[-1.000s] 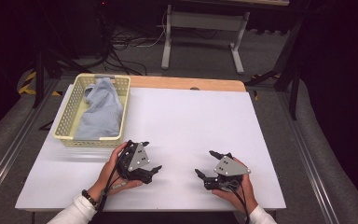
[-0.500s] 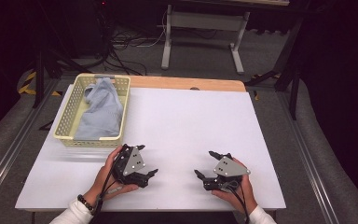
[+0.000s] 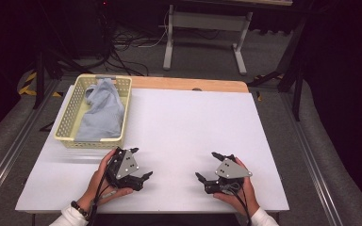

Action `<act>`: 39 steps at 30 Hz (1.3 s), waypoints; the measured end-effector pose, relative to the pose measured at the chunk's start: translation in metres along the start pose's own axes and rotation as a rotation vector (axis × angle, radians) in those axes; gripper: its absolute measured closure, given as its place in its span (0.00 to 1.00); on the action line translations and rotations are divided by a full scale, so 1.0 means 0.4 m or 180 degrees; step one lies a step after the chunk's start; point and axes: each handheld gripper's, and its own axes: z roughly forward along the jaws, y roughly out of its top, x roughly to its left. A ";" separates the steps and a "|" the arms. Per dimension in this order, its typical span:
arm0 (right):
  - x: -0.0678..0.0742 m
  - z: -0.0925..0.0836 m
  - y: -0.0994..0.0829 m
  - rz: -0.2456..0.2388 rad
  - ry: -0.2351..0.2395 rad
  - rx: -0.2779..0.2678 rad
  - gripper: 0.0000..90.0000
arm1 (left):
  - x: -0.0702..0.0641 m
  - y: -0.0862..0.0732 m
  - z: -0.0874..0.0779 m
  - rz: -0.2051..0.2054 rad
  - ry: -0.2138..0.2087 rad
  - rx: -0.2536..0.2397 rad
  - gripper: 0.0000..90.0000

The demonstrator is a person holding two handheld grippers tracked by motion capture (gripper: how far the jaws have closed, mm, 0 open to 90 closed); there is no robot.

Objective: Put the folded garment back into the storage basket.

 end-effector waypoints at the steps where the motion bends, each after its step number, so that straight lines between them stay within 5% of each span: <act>1: 0.000 0.000 0.000 0.0012 -0.0005 -0.0005 0.12 | 0.000 -0.001 -0.002 -0.0014 0.0005 0.0004 0.12; 24: 0.010 0.005 -0.001 -0.0017 -0.0023 -0.0013 0.08 | 0.013 -0.042 -0.043 -0.0150 0.0073 0.0030 0.08; 39: 0.016 0.012 0.005 -0.0058 0.0014 -0.0009 0.08 | 0.009 -0.047 -0.052 -0.0117 0.0071 0.0028 0.08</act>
